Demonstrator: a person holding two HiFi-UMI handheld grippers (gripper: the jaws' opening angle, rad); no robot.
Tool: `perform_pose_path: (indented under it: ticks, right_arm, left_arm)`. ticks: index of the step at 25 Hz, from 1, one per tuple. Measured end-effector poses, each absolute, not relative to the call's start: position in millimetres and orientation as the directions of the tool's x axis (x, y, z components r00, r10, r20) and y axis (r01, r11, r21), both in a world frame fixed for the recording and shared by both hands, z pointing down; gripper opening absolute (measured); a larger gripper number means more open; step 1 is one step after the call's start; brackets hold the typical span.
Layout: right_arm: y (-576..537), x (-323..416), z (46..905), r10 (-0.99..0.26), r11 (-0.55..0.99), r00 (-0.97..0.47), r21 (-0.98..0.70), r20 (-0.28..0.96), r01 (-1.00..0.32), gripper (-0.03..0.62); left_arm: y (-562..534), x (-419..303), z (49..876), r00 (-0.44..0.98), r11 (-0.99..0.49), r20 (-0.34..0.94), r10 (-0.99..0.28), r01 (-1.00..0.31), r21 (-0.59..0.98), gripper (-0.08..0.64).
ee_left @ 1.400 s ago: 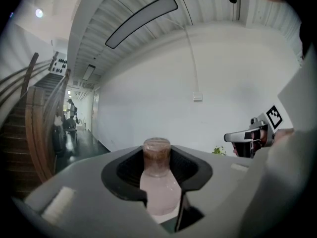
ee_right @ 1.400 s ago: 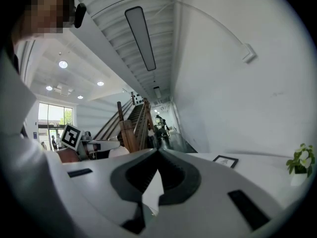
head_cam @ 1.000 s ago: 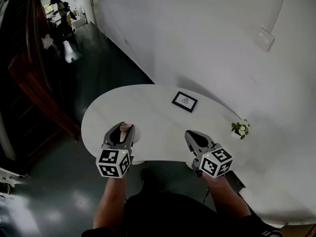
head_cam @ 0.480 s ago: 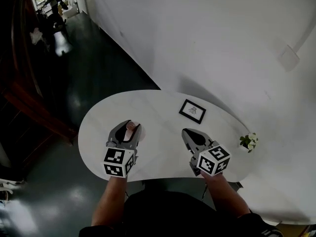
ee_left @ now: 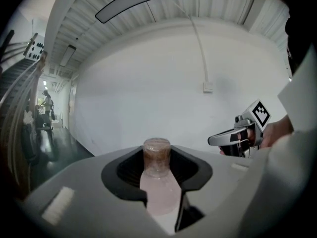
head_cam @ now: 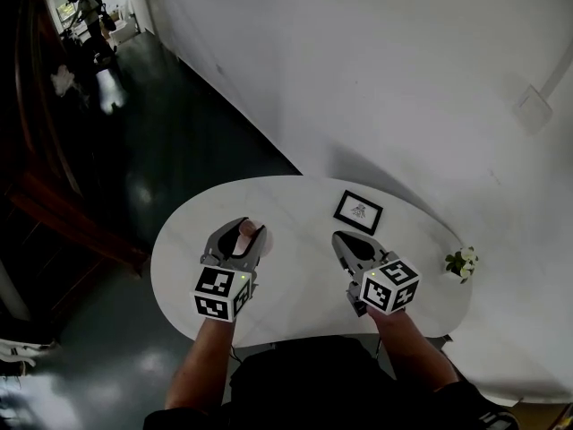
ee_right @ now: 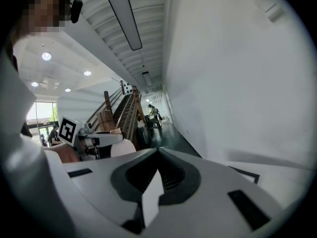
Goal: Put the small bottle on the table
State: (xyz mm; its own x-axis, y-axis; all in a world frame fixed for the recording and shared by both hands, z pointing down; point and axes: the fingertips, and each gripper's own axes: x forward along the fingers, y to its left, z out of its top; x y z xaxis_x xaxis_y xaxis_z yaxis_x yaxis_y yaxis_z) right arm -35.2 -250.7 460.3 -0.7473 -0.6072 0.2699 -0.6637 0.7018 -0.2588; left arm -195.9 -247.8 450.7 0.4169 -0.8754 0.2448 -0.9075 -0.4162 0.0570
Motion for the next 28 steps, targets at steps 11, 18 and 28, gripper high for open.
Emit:
perform_pose_path:
  ticks: [11,18,28]
  right_arm:
    - [-288,2,493,-0.580,0.692,-0.757,-0.307,0.301,-0.653,-0.008]
    - [-307,28,513,-0.576,0.671,-0.747,-0.329,0.333,-0.664,-0.008]
    - [-317,41,544,-0.561,0.645,-0.738,-0.362,0.374,-0.673,-0.008]
  left_arm:
    - [-297,-155,480,0.401,-0.395,0.309,-0.862,-0.915,0.084,0.152]
    - [-327,-129,519,0.407,-0.394,0.356,-0.841,-0.912,0.113,0.153]
    - [-361,-96,586,0.441,-0.453,0.451,-0.775,-0.887,0.089,0.153]
